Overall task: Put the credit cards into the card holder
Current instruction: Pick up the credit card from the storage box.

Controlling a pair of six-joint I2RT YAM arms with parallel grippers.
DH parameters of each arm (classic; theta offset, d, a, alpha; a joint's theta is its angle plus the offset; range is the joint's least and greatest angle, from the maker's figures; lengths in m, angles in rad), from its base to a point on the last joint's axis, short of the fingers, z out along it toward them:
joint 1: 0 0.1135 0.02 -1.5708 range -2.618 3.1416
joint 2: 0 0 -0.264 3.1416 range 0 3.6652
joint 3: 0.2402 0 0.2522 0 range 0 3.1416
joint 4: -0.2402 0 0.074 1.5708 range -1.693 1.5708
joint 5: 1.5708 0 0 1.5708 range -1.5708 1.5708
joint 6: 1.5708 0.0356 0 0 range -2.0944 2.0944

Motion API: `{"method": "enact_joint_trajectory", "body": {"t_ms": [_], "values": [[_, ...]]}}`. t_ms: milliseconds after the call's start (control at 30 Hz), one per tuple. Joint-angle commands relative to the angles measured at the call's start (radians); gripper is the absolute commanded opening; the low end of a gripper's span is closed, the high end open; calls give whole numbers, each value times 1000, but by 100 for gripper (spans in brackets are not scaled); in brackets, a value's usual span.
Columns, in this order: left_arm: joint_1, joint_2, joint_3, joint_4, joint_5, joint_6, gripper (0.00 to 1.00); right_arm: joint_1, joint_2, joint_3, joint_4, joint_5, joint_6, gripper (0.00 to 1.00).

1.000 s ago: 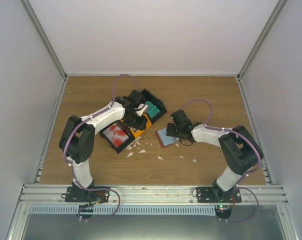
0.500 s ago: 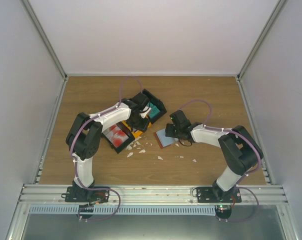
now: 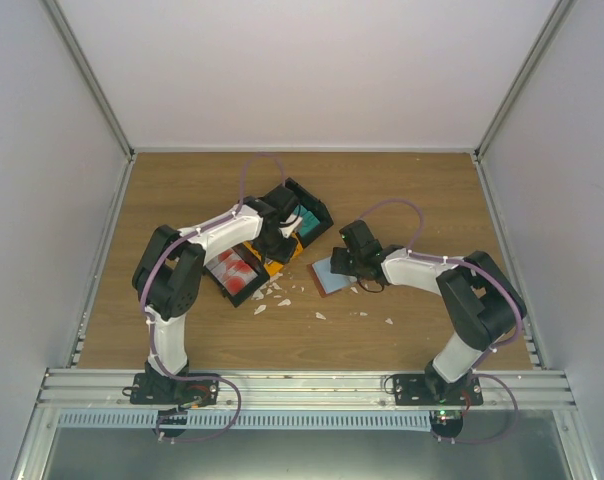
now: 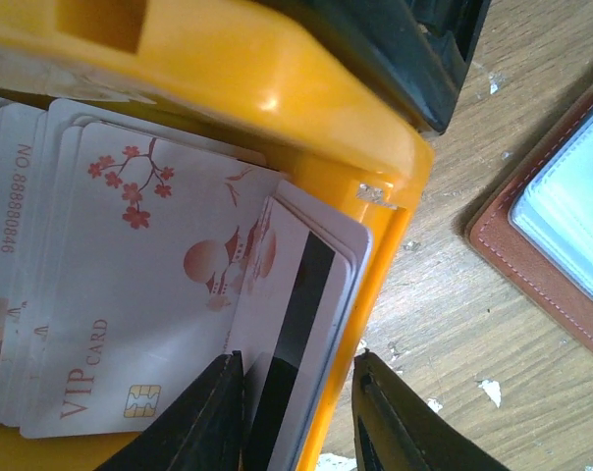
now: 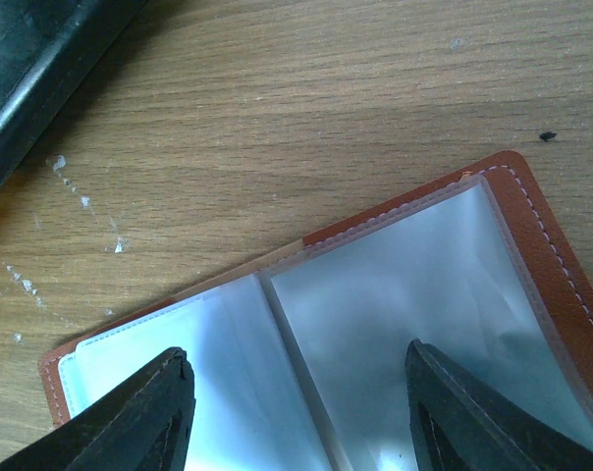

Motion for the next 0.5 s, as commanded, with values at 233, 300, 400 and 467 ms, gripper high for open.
{"method": "enact_joint_trajectory", "body": {"t_ms": [233, 300, 400, 467], "values": [[-10, -51, 36, -32, 23, 5, 26, 21, 50, -16, -102, -42, 23, 60], [-11, -55, 39, -35, 18, 5, 24, 21, 50, -16, -103, -41, 23, 60], [-10, -56, 45, -39, 2, 4, 21, 20, 48, -17, -103, -41, 24, 60], [-8, -56, 49, -40, -6, 4, 19, 20, 47, -17, -103, -38, 25, 60]]}}
